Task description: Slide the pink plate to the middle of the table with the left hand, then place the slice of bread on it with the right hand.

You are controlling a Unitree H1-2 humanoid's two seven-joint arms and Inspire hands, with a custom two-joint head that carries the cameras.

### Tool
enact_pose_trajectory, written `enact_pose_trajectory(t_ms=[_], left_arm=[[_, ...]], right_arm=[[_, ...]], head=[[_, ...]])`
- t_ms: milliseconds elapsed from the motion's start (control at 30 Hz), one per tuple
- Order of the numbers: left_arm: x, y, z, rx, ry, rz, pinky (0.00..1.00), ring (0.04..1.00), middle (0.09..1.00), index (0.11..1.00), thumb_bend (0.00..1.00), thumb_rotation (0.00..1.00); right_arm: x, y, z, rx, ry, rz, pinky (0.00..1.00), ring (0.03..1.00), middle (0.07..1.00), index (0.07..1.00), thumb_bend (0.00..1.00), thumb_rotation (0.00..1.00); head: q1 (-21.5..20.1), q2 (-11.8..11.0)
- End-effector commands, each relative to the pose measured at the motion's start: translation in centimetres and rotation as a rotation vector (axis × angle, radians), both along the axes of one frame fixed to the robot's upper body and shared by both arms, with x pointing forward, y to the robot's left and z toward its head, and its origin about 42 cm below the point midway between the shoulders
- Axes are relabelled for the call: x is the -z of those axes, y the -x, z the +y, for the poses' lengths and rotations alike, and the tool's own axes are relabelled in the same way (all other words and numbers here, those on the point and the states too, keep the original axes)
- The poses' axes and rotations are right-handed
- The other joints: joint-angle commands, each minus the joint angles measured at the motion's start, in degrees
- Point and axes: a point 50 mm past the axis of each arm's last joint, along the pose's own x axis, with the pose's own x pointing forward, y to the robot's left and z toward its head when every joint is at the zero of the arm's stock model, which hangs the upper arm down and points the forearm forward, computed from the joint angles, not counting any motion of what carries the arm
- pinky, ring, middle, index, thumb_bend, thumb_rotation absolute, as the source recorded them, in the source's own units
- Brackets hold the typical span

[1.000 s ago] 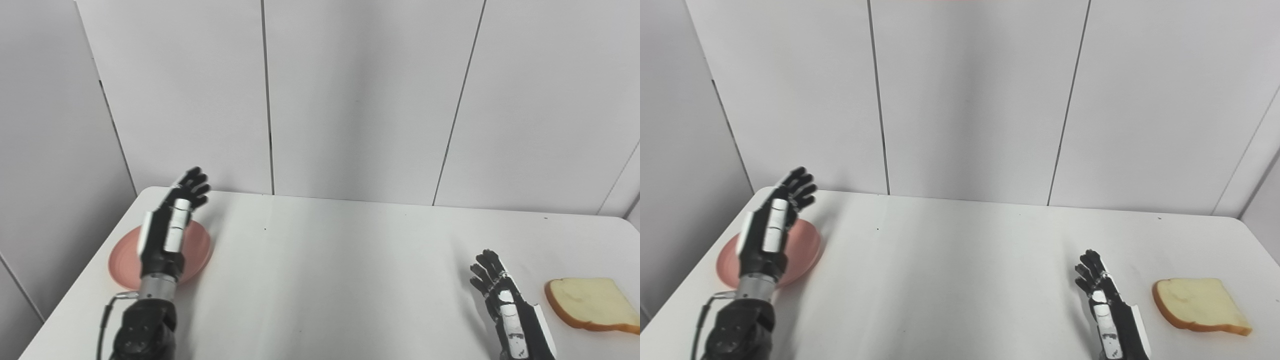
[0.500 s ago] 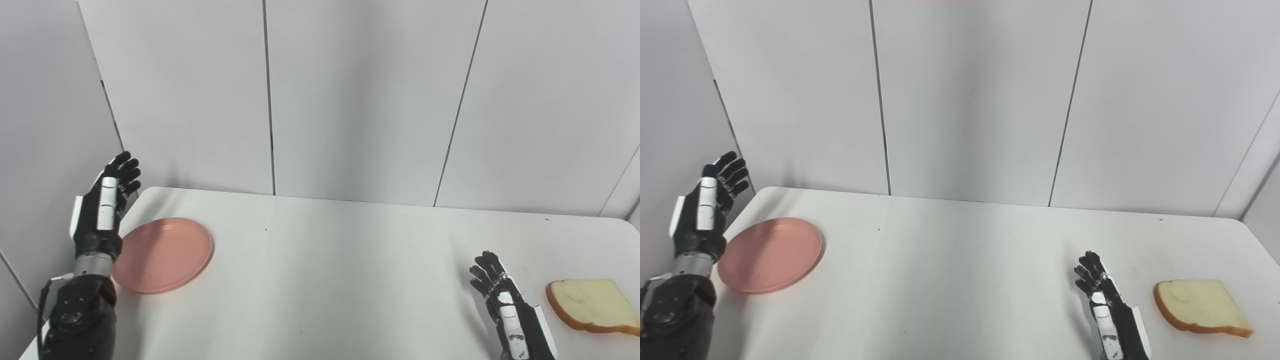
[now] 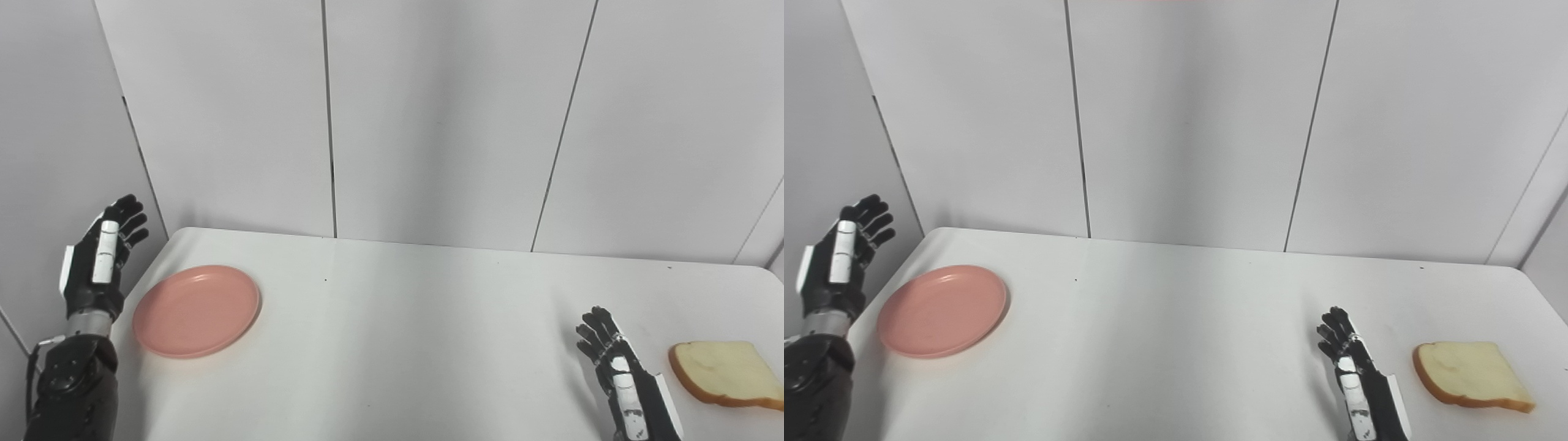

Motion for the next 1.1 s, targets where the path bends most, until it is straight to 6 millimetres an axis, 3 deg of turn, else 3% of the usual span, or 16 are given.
enact_pose_trajectory(t_ms=[0,400,833,1067], left_arm=[[-3.5,-1.2,1.0,0.006,-0.075,-0.107,0.79,0.824,0.811,0.735,0.85,0.80],[0.5,-1.7,-0.6,-0.017,0.009,0.003,0.73,0.803,0.806,0.767,0.82,0.79],[2.1,-2.7,-3.0,0.038,0.050,0.077,0.71,0.791,0.804,0.755,0.82,0.78],[2.7,-3.1,-5.4,0.115,0.030,0.107,0.70,0.795,0.785,0.725,0.83,0.80]], right_arm=[[6.1,4.2,1.3,0.023,-0.073,0.205,0.91,0.897,0.907,0.904,0.85,0.92],[6.0,4.8,0.9,0.024,-0.069,0.213,0.92,0.890,0.899,0.901,0.85,0.92],[6.0,5.0,1.2,0.024,-0.069,0.213,0.91,0.885,0.891,0.896,0.85,0.92],[6.0,5.1,1.2,0.024,-0.068,0.205,0.90,0.882,0.889,0.897,0.84,0.92]], head=[[0.04,0.18],[0.08,1.09],[-0.34,1.46],[-0.75,1.80]])
